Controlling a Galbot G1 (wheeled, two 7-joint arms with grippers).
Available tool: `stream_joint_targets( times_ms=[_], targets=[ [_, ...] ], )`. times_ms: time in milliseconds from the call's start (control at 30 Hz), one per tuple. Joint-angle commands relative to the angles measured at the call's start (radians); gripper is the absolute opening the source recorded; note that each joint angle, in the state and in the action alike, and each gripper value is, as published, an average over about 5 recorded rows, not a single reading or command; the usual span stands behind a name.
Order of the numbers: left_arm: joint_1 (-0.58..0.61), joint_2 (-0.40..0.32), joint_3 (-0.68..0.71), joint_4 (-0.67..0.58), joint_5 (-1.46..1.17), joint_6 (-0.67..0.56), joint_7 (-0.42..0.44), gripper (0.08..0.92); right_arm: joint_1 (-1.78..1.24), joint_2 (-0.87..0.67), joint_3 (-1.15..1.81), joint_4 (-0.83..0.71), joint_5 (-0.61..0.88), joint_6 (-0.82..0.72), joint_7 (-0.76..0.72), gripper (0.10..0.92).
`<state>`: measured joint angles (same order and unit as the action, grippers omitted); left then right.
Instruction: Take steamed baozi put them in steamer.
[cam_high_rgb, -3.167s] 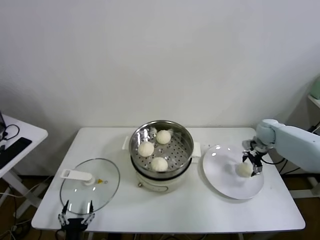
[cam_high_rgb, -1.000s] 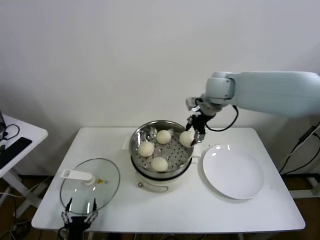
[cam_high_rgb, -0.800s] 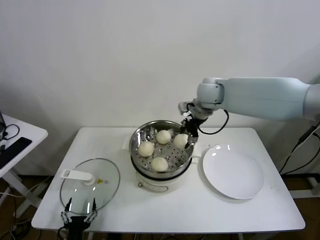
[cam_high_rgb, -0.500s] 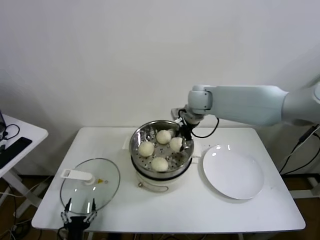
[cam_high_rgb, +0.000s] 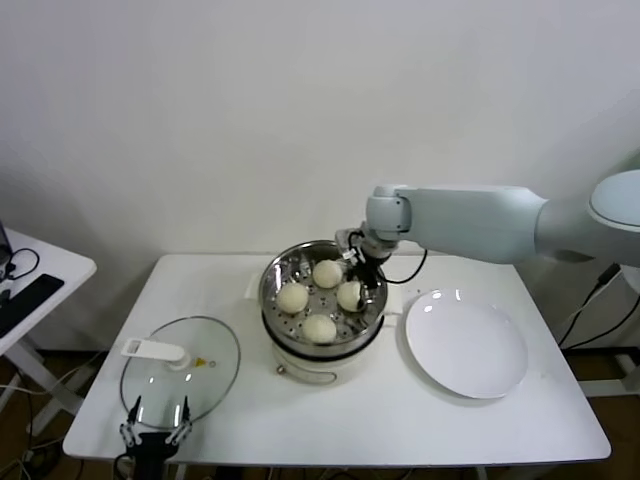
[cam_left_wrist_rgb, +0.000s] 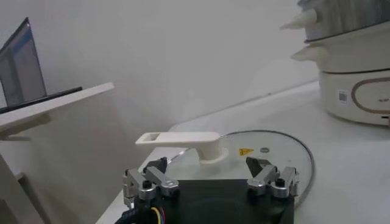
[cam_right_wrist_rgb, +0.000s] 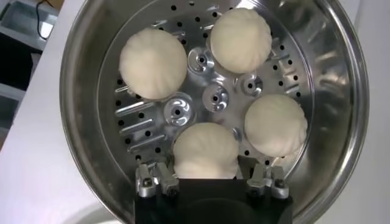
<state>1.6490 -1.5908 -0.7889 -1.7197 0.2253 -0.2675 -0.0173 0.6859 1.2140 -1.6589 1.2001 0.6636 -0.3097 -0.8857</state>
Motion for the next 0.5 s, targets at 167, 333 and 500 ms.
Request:
stream_joint_targets(
  times_ms=[167,333,500],
  targets=[
    [0.001,0.000,0.000,-0.002,0.002,-0.001,0.000,0.823,0.053,-0.025,-0.007,-0.004,0.054,0.042,-0.074,0.803],
    [0.005,0.001,-0.001,-0.008,0.002,-0.001,0.000,0.823,0.133,-0.077,-0.019,0.007,0.114,0.061,-0.101,0.822],
    [0.010,0.003,0.000,-0.013,0.002,-0.001,0.000,0.823,0.209,-0.153,-0.028,0.017,0.208,0.064,-0.074,0.823]
  ],
)
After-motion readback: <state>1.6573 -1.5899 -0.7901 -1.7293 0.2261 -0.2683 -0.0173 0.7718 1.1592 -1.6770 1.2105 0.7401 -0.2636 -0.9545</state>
